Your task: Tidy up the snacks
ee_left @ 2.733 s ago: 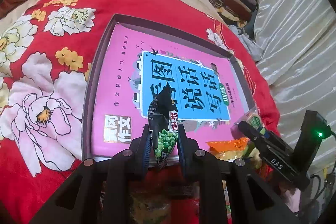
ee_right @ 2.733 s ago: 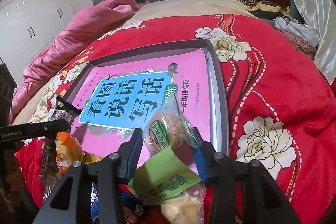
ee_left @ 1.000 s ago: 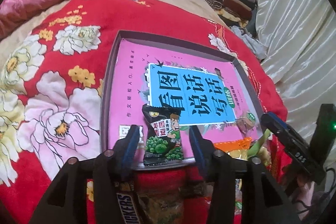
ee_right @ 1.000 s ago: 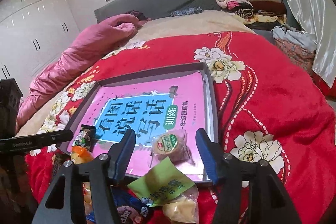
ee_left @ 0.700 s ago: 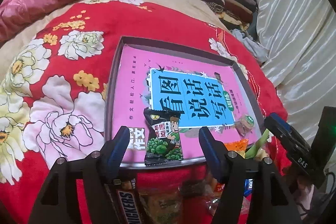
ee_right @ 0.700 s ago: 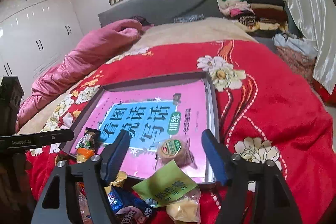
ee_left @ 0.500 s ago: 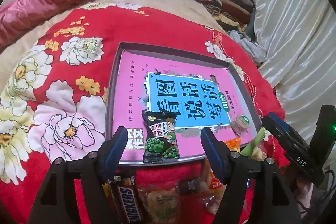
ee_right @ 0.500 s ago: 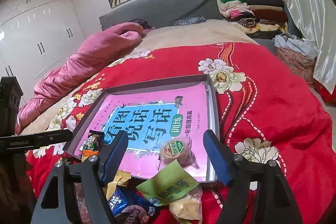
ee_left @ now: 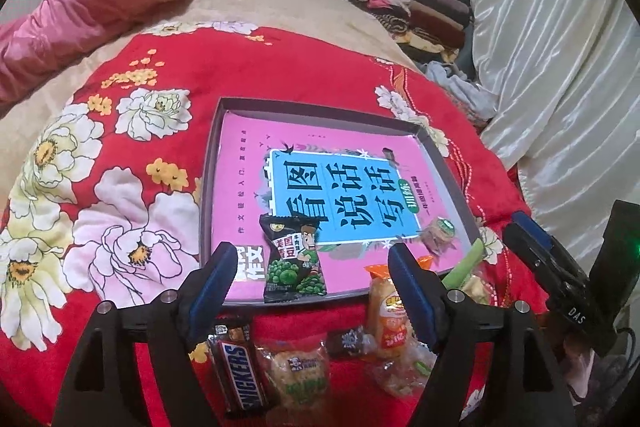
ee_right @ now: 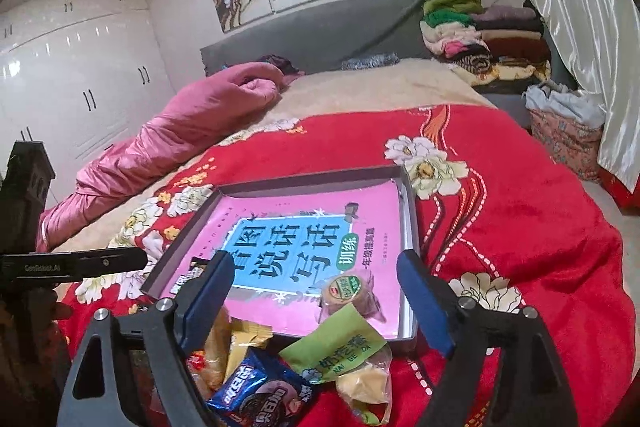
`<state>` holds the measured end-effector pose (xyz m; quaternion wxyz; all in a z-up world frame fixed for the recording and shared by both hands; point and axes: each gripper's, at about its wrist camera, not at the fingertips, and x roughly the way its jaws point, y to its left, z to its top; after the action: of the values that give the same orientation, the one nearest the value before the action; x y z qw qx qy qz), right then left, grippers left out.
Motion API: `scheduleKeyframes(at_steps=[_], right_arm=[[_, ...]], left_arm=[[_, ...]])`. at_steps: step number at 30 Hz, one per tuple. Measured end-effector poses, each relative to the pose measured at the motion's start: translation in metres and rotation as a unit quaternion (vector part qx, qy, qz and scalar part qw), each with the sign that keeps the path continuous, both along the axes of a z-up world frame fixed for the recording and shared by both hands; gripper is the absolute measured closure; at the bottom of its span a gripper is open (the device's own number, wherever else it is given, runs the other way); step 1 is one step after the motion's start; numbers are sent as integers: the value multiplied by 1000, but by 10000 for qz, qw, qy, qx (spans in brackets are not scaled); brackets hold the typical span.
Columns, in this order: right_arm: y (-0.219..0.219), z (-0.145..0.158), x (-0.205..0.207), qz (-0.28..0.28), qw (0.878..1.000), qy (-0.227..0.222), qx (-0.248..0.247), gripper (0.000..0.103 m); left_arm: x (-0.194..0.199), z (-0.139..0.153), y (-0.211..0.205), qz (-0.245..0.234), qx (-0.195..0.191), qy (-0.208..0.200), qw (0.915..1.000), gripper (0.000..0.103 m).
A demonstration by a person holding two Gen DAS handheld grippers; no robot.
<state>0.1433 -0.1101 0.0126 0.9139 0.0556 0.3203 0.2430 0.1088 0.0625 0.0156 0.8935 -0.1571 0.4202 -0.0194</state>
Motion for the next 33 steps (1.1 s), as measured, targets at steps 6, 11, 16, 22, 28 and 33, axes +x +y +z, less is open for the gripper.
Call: scheduleKeyframes(at_steps=[6,11,16,22,28,33], right_arm=[[2,5,-7,60,10000,-49,-14,17],[4,6,-10,34,10000,-71,-45,17],[1,8,-14,-20,9999,-89,-46,17],[-1,10,-18,-82,10000,-45,-24,17],[0,12,-24,-87,10000,-4,-8,17],[2,13,-29,-62,10000,-1,-35,17]], left_arm=[[-6,4,2,21,41,15,10000,23],[-12,9,10,53,72,21,10000,23],[-17,14,19,110,53,-5,9999,23],[-23,16,30,151,20,9,9999,23],[-28,17,36,186,52,44,9998,23],[-31,15,41,217,42,66,9997,23]])
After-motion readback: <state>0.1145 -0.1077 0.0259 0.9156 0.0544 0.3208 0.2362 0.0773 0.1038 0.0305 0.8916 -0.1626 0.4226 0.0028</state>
